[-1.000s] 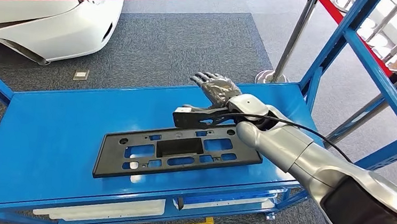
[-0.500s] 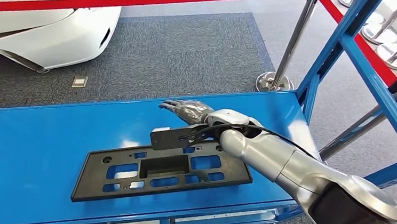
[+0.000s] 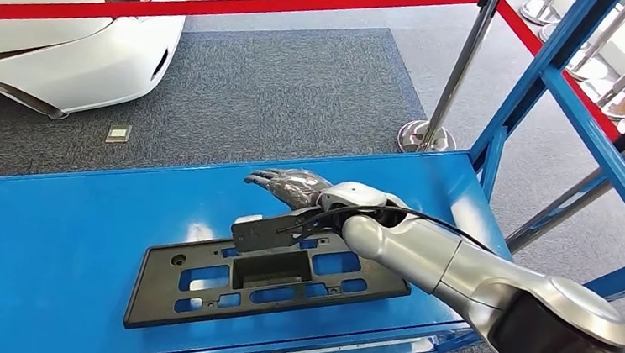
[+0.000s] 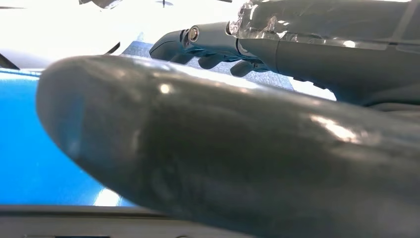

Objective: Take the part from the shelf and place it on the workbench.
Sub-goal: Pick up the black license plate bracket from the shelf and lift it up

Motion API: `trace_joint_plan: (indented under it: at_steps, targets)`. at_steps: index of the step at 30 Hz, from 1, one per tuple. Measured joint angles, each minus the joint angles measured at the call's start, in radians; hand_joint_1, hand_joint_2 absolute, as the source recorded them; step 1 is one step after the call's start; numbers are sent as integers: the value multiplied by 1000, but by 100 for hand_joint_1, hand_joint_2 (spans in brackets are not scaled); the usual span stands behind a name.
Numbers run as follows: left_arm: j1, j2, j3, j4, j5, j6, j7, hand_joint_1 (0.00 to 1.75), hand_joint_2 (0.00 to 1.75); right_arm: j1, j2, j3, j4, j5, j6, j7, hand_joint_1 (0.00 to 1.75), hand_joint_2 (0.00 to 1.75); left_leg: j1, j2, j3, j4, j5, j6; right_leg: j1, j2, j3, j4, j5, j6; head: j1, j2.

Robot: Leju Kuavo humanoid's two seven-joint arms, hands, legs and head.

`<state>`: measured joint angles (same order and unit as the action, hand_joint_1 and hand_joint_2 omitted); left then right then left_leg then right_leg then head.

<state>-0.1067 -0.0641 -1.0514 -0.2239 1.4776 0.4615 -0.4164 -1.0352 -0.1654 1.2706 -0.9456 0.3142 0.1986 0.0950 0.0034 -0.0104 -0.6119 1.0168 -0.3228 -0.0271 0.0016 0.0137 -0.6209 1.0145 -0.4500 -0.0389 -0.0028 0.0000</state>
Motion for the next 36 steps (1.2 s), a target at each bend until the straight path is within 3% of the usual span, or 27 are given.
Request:
trace_joint_plan:
  at_steps: [8,11,13,15,16,17,18,20,22,26,27,29,31,32,33,34,36]
  targets:
    - [0,0,0,0,-17,-13,0,0,0,0,-5,14,-10,-3,-1,15,0,0,-11,0,-1,8,-7,23,-13,-1,6,-6,0,35,8,0]
    - [-1,-1,0,0,-22,-15,1,0,0,0,-11,15,-15,-3,-1,20,0,0,-8,3,2,2,3,36,-15,-2,4,3,-8,47,7,0]
    - [-2,-2,0,0,-27,-18,4,0,0,0,-17,16,-19,-2,-2,23,0,0,-3,7,2,-7,10,44,-15,-4,-20,70,-60,51,14,0]
    - [-3,-2,0,0,-31,-21,7,0,0,3,-22,18,-21,-1,-2,27,0,0,-2,8,-1,-6,13,46,-15,-5,-71,200,-131,54,24,0]
    - [-2,-2,0,0,-33,-22,9,0,0,5,-24,20,-22,0,-2,29,0,0,-2,8,-4,-5,13,45,-15,-5,-91,255,-150,55,28,0]
    - [-2,-2,0,0,-33,-22,9,0,0,8,-26,23,-22,0,-3,30,0,0,-2,8,-6,-2,14,45,-15,-5,-96,278,-152,54,31,0]
    - [-2,-2,0,0,-33,-23,10,0,0,9,-28,25,-23,0,-3,30,0,0,-2,8,-8,1,14,44,-15,-6,-82,262,-135,52,34,0]
    - [-3,-2,0,0,-34,-24,11,0,0,8,-31,27,-25,0,-3,31,0,0,-2,8,-12,7,15,40,-15,-7,-13,138,-81,47,42,0]
    - [-4,-3,0,0,-38,-28,13,0,0,5,-32,27,-29,1,-4,31,0,0,-3,7,-17,11,18,29,-11,-6,41,36,-50,39,45,0]
    - [-4,-3,0,0,-43,-32,16,0,0,4,-34,28,-34,3,-4,34,0,0,-2,4,-25,16,24,2,-7,-6,41,7,-34,16,41,0]
    - [-4,-3,0,0,-43,-32,16,0,0,4,-34,28,-35,4,-4,34,0,0,-1,4,-33,33,5,-4,-9,-7,36,3,-27,8,37,0]
    - [-4,-3,0,0,-43,-32,17,0,0,4,-34,28,-37,7,-4,34,0,0,2,5,-64,128,-77,-13,-11,-9,23,0,-12,-5,23,0]
    - [-4,-3,0,0,-44,-32,20,0,0,7,-34,29,-38,13,-4,35,0,0,5,6,-97,254,-156,-19,-8,-11,4,1,0,-11,9,0]
    - [-4,-3,0,0,-45,-32,22,0,0,9,-35,29,-38,15,-4,36,0,0,5,6,-97,287,-169,-20,-7,-11,-6,3,7,-11,4,0]
    - [-4,-3,0,0,-45,-32,24,0,0,10,-35,29,-38,18,-4,37,0,0,5,6,-81,285,-162,-19,-6,-11,-16,6,13,-10,1,0]
    - [-5,-3,0,0,-45,-32,26,0,0,11,-35,29,-38,20,-4,37,0,0,5,6,-47,246,-141,-17,-5,-11,-25,8,19,-9,-2,0]
    - [-6,-3,0,0,-47,-32,29,0,0,11,-36,29,-39,21,-4,37,0,0,3,5,51,103,-101,-8,-3,-11,-41,12,32,-3,-8,0]
